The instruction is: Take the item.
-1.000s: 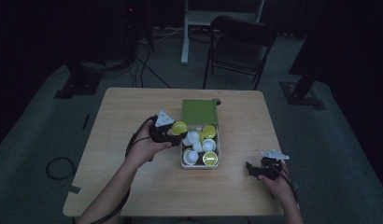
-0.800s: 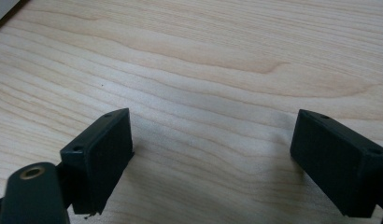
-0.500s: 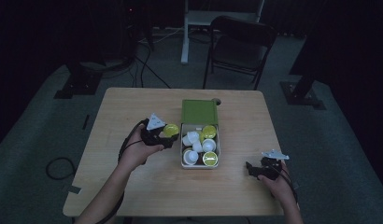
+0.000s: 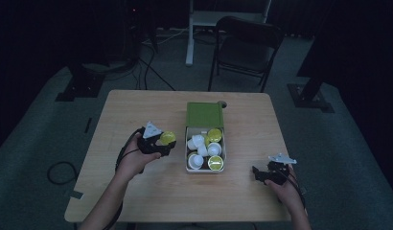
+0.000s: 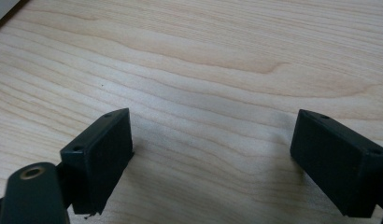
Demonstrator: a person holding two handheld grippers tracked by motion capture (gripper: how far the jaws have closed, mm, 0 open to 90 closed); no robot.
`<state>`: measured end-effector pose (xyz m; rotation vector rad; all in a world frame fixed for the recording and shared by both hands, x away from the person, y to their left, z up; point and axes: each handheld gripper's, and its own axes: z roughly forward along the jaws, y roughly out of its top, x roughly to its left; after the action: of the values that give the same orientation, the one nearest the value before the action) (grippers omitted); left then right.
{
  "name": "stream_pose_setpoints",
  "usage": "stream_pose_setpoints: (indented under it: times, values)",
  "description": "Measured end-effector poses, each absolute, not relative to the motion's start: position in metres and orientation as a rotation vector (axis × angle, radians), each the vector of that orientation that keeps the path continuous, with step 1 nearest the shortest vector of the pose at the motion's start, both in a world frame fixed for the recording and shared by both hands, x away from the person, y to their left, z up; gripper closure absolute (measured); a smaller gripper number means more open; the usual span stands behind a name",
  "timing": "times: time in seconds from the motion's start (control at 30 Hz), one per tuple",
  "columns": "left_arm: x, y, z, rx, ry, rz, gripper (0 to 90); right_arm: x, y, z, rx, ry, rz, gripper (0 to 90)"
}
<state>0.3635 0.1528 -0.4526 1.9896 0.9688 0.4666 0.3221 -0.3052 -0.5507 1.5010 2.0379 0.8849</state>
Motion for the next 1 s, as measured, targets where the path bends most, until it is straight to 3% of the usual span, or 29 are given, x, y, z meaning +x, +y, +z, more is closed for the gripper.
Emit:
stream_pose_setpoints:
  times: [1.0]
  values:
    - [0.351, 0.201, -0.499, 1.948, 1.111, 0.476, 38.5, 0.322, -0.305, -0.551, 1.5, 2.038, 0.884, 12.4]
